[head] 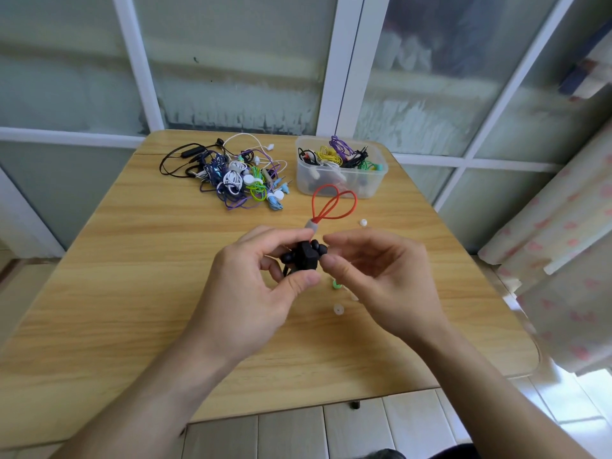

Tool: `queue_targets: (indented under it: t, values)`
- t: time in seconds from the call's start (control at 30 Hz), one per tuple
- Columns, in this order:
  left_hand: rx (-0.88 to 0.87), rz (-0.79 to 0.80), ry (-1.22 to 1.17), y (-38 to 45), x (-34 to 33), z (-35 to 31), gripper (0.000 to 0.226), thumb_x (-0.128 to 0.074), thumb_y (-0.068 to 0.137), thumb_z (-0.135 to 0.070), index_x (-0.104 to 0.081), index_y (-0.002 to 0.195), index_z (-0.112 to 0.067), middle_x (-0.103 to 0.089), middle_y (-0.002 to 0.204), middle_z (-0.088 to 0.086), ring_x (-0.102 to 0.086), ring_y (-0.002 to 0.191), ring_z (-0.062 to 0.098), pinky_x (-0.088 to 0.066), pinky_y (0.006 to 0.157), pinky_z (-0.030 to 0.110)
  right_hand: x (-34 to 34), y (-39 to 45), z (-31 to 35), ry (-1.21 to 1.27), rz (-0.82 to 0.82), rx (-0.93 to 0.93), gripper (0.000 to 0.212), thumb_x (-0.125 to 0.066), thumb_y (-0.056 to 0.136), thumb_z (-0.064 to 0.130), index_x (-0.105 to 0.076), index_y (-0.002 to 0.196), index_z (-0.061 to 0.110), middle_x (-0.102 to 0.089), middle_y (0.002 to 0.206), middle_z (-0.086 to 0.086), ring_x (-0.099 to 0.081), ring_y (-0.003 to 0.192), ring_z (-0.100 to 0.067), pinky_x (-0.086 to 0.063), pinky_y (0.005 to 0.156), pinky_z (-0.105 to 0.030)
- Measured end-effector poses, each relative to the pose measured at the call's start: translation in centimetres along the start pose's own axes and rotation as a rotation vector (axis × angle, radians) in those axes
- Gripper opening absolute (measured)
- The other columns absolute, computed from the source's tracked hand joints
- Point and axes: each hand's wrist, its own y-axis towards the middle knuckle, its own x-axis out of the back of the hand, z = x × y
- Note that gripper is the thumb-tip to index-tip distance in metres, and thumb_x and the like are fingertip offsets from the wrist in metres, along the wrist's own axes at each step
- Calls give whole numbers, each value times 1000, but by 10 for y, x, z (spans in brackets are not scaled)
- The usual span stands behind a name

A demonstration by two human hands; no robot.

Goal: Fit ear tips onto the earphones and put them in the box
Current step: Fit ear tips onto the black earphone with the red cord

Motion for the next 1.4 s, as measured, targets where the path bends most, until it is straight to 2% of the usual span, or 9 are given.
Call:
queue_targets:
  t: [0.2,0.3,0.43,0.53,0.67,0.8,1.03,1.23,1.4]
  values:
    - [-27,-28,62,-2,-5,2,47,-77,67,-20,-70,113,-27,-67,102,-10,-58,72,25,-52,75,35,-6,-1,3,85,-55,-43,9,-78,78,6,-78,87,8,-76,75,0,-63,57,-5,-48,56,-16]
    - [-108,-88,155,-5,-9,-1,46,-75,68,-15,-71,113,-25,-65,100,-19,-56,71,16,-50,76,24,-11,-3,6,185,-84,-144,9,-76,79,3,-77,88,1,-74,71,-2,-61,54,-9,-46,53,-16]
    - [-231,-161,289,-7,-14,-4,46,-72,68,-1,-72,113,-14,-67,106,-16,-61,83,6,-49,80,18,-15,-4,9,646,5,-490,24,-73,72,10,-74,92,-3,-62,72,-10,-51,60,-14,-45,54,-21]
    - [-257,-203,299,-9,-19,-8,46,-68,69,5,-71,111,-12,-68,102,-13,-62,87,6,-50,83,19,-16,-3,12,845,74,-586,33,-71,73,10,-71,102,-4,-59,90,-15,-48,64,-12,-45,52,-17]
    - [-203,-114,266,-8,-13,-9,48,-70,69,0,-71,110,-23,-64,96,-28,-58,81,1,-43,83,11,-7,-1,12,767,98,-594,30,-71,67,6,-74,95,-2,-70,90,-10,-58,68,-13,-51,57,-16]
    - [-12,-13,60,-3,-4,-7,45,-70,70,-11,-72,107,-35,-73,99,-15,-66,89,19,-50,89,22,4,1,11,692,162,-529,31,-68,68,0,-72,99,-3,-74,91,-13,-70,72,-17,-57,64,-21]
    - [52,90,-64,-1,0,-7,42,-71,68,-11,-70,102,-36,-74,98,-12,-64,87,30,-53,85,29,7,4,8,390,142,-344,26,-74,70,15,-75,92,1,-72,72,-10,-67,64,-17,-56,63,-25]
    - [79,192,-81,-3,-1,-4,46,-71,72,0,-69,103,-34,-72,105,-18,-68,101,6,-48,90,15,13,4,7,155,129,-198,24,-77,68,14,-74,85,-3,-71,69,-18,-65,58,-20,-52,59,-23]
    - [21,112,40,-8,-7,-4,47,-66,70,-10,-69,107,-39,-74,99,-15,-68,96,11,-48,93,19,9,0,2,270,125,-241,17,-74,71,12,-73,83,-1,-70,67,-10,-64,59,-19,-50,59,-20]
